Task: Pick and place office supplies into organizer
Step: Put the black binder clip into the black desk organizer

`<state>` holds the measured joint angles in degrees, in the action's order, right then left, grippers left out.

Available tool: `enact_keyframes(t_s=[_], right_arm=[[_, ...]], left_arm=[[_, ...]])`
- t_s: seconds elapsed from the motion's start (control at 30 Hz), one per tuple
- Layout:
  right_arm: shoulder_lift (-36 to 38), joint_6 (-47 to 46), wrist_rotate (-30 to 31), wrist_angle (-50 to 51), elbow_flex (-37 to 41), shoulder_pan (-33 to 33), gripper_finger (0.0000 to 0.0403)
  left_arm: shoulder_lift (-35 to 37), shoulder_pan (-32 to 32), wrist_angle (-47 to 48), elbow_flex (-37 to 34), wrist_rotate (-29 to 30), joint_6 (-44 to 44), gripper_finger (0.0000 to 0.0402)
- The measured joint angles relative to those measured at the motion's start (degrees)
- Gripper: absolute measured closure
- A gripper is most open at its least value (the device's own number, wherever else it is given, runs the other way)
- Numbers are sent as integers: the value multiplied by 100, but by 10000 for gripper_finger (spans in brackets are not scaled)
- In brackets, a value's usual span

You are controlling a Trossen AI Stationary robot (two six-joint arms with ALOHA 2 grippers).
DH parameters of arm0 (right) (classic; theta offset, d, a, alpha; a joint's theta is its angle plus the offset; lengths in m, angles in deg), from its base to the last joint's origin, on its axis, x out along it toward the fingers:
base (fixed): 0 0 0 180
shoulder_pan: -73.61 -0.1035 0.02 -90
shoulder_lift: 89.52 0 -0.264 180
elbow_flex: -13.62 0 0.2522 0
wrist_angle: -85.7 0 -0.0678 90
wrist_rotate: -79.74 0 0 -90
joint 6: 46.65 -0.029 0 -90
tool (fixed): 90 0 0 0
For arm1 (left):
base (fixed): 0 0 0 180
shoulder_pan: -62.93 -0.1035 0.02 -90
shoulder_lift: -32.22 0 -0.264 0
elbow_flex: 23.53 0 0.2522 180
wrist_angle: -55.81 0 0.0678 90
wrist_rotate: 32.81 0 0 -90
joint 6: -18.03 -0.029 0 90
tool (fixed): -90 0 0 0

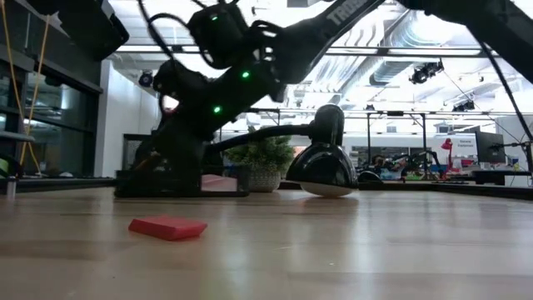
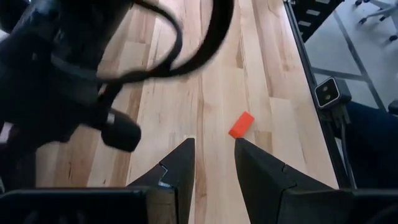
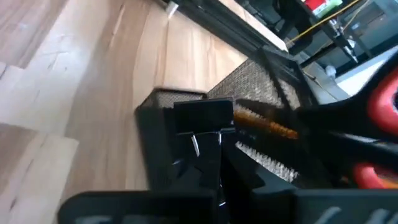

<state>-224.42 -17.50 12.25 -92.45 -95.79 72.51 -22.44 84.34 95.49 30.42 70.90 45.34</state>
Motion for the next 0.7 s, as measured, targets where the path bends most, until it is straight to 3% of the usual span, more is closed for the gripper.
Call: enact_keyframes(t_s=[0.2, 0.53, 0.7], right_arm=[[-318, 91, 56, 551, -574, 5, 403], [-322, -103, 301, 608, -589, -18, 403], [-327, 254, 449, 509, -589, -111, 403]], left_arm=[[0, 0, 9, 0, 0, 0, 301], [-2, 0, 9, 0, 86, -48, 301], [-3, 0, 7, 0, 94, -48, 301]])
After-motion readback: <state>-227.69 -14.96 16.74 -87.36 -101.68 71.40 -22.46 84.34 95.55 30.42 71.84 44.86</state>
